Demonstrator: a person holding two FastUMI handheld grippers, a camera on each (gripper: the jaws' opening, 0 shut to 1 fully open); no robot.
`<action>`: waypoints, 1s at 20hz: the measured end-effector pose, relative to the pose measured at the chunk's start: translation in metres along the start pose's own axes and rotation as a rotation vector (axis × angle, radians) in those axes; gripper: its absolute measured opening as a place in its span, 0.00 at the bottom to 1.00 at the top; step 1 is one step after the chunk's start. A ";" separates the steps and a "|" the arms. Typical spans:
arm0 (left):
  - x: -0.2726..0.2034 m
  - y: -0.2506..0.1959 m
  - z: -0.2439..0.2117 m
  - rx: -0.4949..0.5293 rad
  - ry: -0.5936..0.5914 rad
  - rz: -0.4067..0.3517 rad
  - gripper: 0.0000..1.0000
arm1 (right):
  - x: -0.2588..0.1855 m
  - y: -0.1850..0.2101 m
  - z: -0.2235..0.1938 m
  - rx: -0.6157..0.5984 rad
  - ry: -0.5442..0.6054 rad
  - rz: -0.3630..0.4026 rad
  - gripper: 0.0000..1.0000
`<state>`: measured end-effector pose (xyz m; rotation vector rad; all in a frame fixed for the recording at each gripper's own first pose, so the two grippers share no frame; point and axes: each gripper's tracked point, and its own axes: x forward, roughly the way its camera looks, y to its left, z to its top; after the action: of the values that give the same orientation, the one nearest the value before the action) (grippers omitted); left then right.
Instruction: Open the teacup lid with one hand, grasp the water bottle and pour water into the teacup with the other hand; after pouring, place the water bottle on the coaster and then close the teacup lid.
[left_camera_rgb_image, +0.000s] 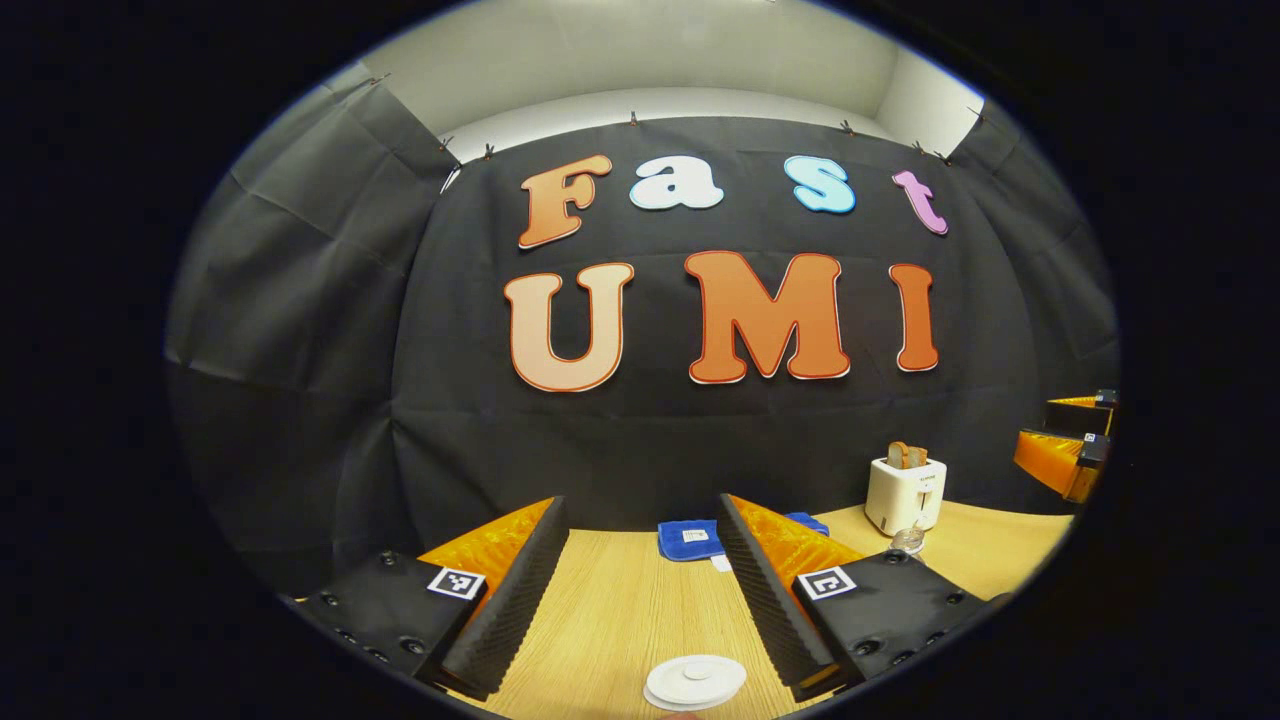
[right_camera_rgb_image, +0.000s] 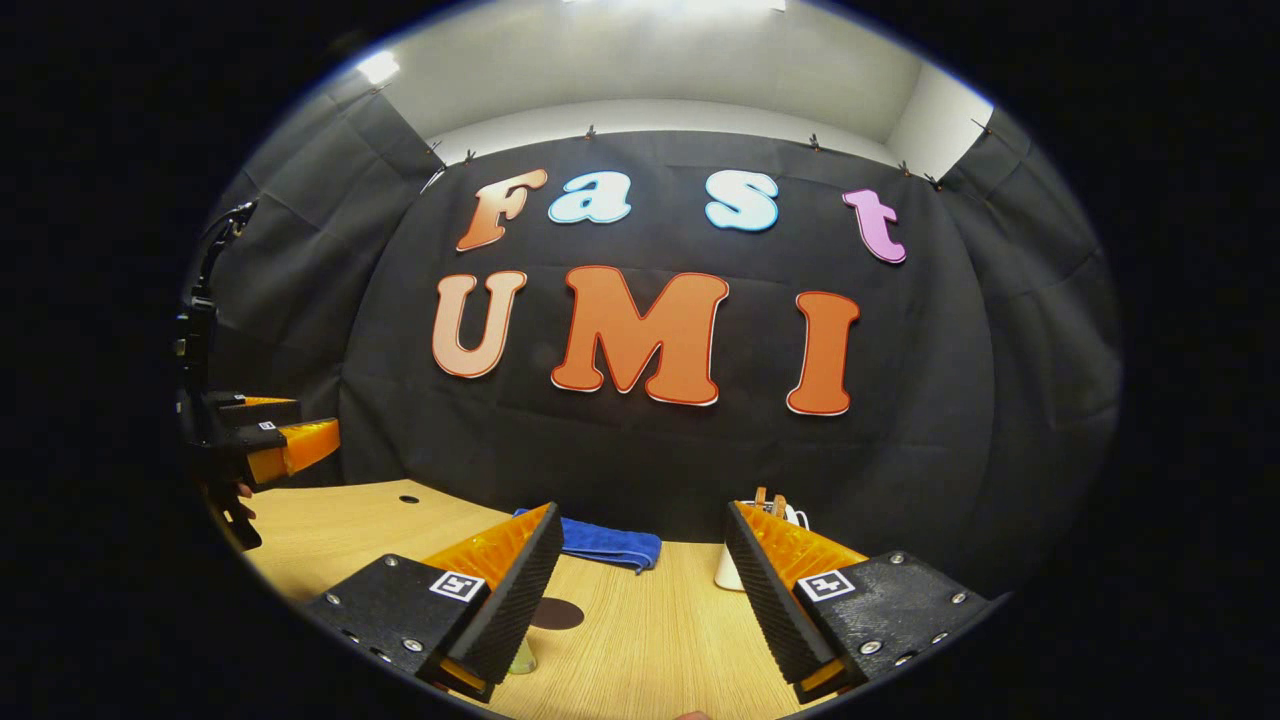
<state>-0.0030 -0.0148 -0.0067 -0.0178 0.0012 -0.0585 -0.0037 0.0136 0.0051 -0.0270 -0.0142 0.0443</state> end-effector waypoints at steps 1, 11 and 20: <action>0.000 0.000 0.000 -0.005 0.002 -0.005 0.98 | 0.000 0.002 -0.002 -0.002 0.001 0.004 0.98; 0.002 -0.008 -0.055 -0.009 0.117 -0.054 0.98 | 0.000 0.015 -0.031 -0.006 0.067 0.039 0.98; -0.002 -0.022 -0.104 0.000 0.220 -0.108 0.98 | 0.001 0.040 -0.080 -0.022 0.168 0.107 0.98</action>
<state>-0.0062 -0.0381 -0.1104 -0.0112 0.2199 -0.1683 -0.0036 0.0518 -0.0759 -0.0538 0.1552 0.1491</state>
